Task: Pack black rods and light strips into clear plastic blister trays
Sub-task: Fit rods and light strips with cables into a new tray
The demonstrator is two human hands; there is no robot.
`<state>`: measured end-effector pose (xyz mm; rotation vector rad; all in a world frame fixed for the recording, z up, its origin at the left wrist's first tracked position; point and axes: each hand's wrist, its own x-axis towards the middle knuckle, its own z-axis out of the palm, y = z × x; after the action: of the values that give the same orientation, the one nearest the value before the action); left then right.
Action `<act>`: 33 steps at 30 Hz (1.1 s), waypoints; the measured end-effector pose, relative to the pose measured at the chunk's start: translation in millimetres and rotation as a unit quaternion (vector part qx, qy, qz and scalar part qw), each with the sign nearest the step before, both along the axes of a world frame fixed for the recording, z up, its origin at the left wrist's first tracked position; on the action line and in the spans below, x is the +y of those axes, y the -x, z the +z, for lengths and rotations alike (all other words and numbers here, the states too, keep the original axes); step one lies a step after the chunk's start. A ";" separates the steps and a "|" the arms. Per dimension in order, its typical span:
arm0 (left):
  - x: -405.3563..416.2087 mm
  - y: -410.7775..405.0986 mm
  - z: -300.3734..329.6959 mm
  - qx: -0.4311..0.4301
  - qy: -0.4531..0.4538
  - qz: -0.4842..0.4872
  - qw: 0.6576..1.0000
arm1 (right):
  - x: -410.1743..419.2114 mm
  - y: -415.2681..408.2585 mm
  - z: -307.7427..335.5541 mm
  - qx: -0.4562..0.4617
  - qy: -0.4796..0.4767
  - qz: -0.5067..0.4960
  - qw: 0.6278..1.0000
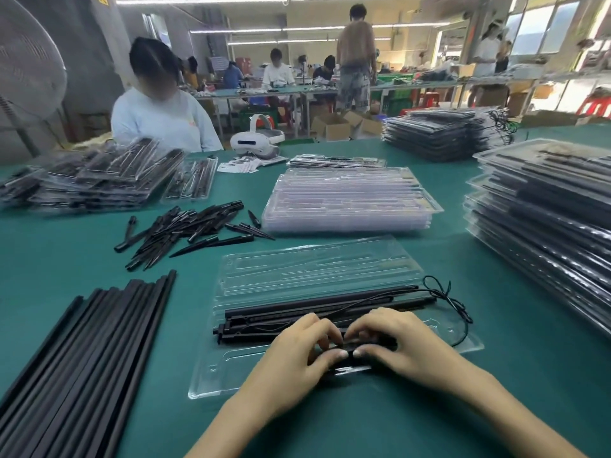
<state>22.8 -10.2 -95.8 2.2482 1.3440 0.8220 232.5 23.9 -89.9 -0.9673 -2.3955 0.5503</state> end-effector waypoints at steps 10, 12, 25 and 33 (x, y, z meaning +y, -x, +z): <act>5.9 -1.1 0.6 0.011 0.021 0.035 0.999 | 1.3 5.2 -1.1 -0.055 -0.057 0.031 0.996; 8.5 -1.4 4.4 -0.034 0.070 0.043 0.996 | 1.9 5.8 -0.1 -0.058 -0.062 0.033 0.996; 27.1 -7.5 14.7 0.068 0.145 0.059 0.985 | 1.5 10.0 -0.6 -0.080 -0.069 0.044 0.993; 3.1 -1.6 9.6 0.077 0.052 0.138 0.986 | -3.4 14.9 -8.1 -0.047 -0.204 0.048 0.977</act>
<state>24.4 -7.1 -86.3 2.1110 1.7581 0.6573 217.6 20.5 -98.1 -0.7116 -2.5100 0.0364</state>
